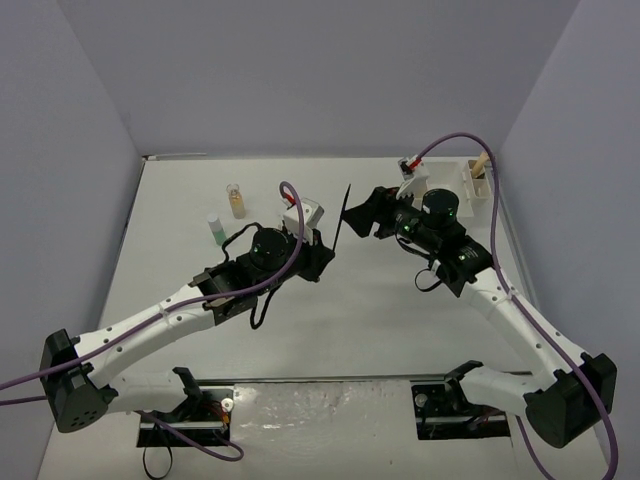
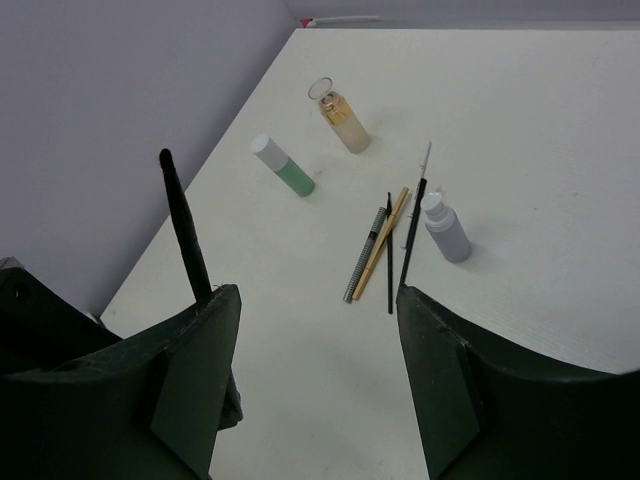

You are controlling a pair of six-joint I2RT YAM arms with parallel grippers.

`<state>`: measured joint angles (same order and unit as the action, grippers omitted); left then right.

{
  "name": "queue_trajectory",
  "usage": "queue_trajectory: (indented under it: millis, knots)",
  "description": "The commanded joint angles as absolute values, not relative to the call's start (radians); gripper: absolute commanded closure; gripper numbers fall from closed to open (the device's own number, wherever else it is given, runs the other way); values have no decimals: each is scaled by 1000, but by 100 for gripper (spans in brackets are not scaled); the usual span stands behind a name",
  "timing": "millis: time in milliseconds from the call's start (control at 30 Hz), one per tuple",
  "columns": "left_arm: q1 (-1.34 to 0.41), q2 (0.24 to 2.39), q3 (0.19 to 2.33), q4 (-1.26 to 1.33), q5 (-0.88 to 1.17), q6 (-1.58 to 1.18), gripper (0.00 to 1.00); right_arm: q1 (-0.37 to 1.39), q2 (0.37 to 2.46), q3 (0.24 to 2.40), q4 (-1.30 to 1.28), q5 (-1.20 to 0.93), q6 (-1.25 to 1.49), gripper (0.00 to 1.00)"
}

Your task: Organize the makeup

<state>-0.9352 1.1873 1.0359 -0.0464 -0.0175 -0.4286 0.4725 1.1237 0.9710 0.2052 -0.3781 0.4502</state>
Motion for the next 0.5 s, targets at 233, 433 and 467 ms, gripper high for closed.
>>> queue_trajectory:
  millis: [233, 433, 467]
  knots:
    - [-937, 1179, 1101, 9, -69, -436, 100, 477, 1043, 1036, 226, -302, 371, 43]
    - [-938, 1215, 1133, 2, -22, -416, 100, 488, 1109, 1085, 253, -371, 373, 47]
    - [-937, 1220, 1136, 2, -14, -413, 100, 489, 1119, 1091, 253, -374, 370, 47]
